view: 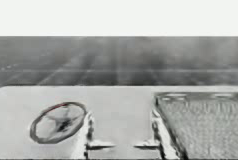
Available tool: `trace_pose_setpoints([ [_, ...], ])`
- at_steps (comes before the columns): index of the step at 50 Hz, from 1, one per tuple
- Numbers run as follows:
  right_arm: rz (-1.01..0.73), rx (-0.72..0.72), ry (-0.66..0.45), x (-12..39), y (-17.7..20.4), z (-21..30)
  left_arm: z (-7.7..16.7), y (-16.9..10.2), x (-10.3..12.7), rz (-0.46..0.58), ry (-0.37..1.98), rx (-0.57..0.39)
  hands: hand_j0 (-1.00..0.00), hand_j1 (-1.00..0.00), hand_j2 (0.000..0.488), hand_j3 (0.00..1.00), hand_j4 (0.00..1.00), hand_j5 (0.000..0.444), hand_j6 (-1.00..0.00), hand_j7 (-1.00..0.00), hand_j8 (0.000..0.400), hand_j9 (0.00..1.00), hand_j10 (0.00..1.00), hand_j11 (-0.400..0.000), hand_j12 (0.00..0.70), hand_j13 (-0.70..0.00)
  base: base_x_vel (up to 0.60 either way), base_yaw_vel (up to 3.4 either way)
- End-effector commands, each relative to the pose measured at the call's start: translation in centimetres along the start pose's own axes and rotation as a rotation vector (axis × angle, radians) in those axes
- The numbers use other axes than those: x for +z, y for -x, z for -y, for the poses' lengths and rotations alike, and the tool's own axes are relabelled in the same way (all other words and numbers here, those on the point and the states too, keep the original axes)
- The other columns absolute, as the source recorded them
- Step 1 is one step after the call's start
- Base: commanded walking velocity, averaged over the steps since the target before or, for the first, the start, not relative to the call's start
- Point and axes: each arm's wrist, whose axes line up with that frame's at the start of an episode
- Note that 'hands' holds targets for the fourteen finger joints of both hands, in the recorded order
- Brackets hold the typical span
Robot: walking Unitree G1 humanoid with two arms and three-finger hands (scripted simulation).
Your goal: Pick up and drop off the object
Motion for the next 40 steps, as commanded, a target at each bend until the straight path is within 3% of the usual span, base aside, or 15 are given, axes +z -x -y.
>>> trace_pose_setpoints([
  [1, 0.240, -0.223, 0.165, -4.1, -4.3, -0.8, 3.1, -6.0, -0.9, 0.141, 0.075, 0.215, 0.00, 0.00, 0.000, 0.00, 0.00, 0.000, 0.00, 0.00, 0.000, 0.00, 0.00, 0.000, 0.000, 0.000, 0.00, 0.00],
  [4, 0.238, -0.218, 0.147, -4.1, -2.4, -1.6, 1.7, -6.1, 1.0, 0.074, 0.088, 0.202, 0.00, 0.00, 0.000, 0.00, 0.00, 0.000, 0.00, 0.00, 0.000, 0.00, 0.00, 0.000, 0.000, 0.000, 0.00, 0.00],
  [6, 0.247, -0.223, 0.146, -4.2, -1.3, -1.4, -1.0, -7.0, 2.0, 0.051, 0.006, 0.239, 0.00, 0.00, 0.000, 0.00, 0.00, 0.000, 0.00, 0.00, 0.000, 0.00, 0.00, 0.000, 0.000, 0.000, 0.00, 0.00],
  [11, 0.239, -0.223, 0.154, -4.2, -1.4, -2.0, -3.6, -6.6, 6.4, 0.073, -0.657, 0.253, 0.00, 0.00, 0.000, 0.00, 0.00, 0.000, 0.00, 0.00, 0.000, 0.00, 0.00, 0.000, 0.000, 0.000, 0.00, 0.00],
  [15, 0.233, -0.236, 0.135, -4.1, -1.6, -2.6, -3.0, -7.1, 8.2, 0.067, -1.075, 0.193, 0.00, 0.00, 0.000, 0.00, 0.00, 0.000, 0.00, 0.00, 0.000, 0.00, 0.00, 0.000, 0.000, 0.000, 0.00, 0.00],
  [18, 0.238, -0.231, 0.124, -3.7, -2.0, -2.5, -4.4, -7.9, 7.4, -0.051, -1.237, 0.113, 0.00, 0.00, 0.000, 0.00, 0.00, 0.000, 0.00, 0.00, 0.000, 0.00, 0.00, 0.000, 0.000, 0.000, 0.00, 0.00],
  [22, 0.238, -0.229, 0.113, -4.0, -2.4, -3.2, -6.4, -8.7, 3.9, -0.194, -1.329, 0.031, 0.00, 0.00, 0.000, 0.00, 0.00, 0.000, 0.00, 0.00, 0.000, 0.00, 0.00, 0.000, 0.000, 0.000, 0.00, 0.00],
  [27, 0.237, -0.220, 0.122, -4.3, -1.7, -2.4, -8.0, -8.8, 0.2, -0.241, -1.281, 0.038, 0.00, 0.00, 0.000, 0.00, 0.00, 0.000, 0.00, 0.00, 0.000, 0.00, 0.00, 0.000, 0.000, 0.000, 0.00, 0.00],
  [29, 0.250, -0.207, 0.108, -4.0, -1.5, -3.0, -7.0, -10.0, 0.7, -0.319, -1.257, 0.014, 0.00, -0.26, 0.128, 0.00, 0.00, 0.000, 0.00, -0.26, 0.103, 0.00, 0.00, 0.000, 0.180, 0.000, 0.00, 0.00],
  [30, 0.238, -0.207, 0.106, -4.1, -1.0, -1.7, -7.1, -9.9, -1.0, -0.251, -1.272, 0.060, 0.00, -0.28, 0.142, 0.00, 0.00, 0.000, 0.00, -0.28, 0.113, 0.00, 0.00, 0.000, 0.198, 0.000, 0.00, 0.00],
  [31, 0.248, -0.208, 0.106, -3.7, -0.9, -2.3, -7.4, -9.6, -1.8, -0.258, -1.214, 0.090, -0.08, -1.00, 0.461, 0.00, 0.00, 0.000, -0.08, -1.00, 0.400, 0.00, 0.00, 0.000, 0.700, 0.000, 0.00, 0.00],
  [32, 0.244, -0.215, 0.103, -3.9, -1.2, -1.9, -7.2, -10.1, -1.5, -0.293, -1.159, 0.058, -1.00, -1.00, 0.000, 0.00, 0.00, 0.000, -1.00, -1.00, 0.400, 0.00, 0.00, 0.000, 0.700, 0.000, 0.00, 0.00],
  [34, 0.234, -0.197, 0.103, -4.3, -0.8, -2.0, -7.1, -8.7, -2.4, -0.251, -1.148, 0.070, -1.00, -1.00, 0.000, 0.00, 0.00, 0.000, -1.00, -1.00, 0.400, 0.00, 0.00, 0.000, 0.700, 0.000, 0.00, 0.00],
  [37, 0.238, -0.198, 0.092, -3.8, -0.7, -3.0, -5.9, -9.4, 0.7, -0.283, -1.098, 0.075, -1.00, -1.00, 0.000, 0.00, 0.00, 0.000, -1.00, -1.00, 0.400, 0.00, 0.00, 0.000, 0.700, 0.000, 0.00, 0.00],
  [40, 0.241, -0.185, 0.091, -3.8, -0.7, -2.1, -4.6, -8.8, 2.1, -0.232, -1.022, 0.201, -1.00, -1.00, 0.000, 0.00, 0.00, 0.000, -1.00, -1.00, 0.400, 0.00, 0.00, 0.000, 0.700, 0.000, 0.00, 0.00],
])
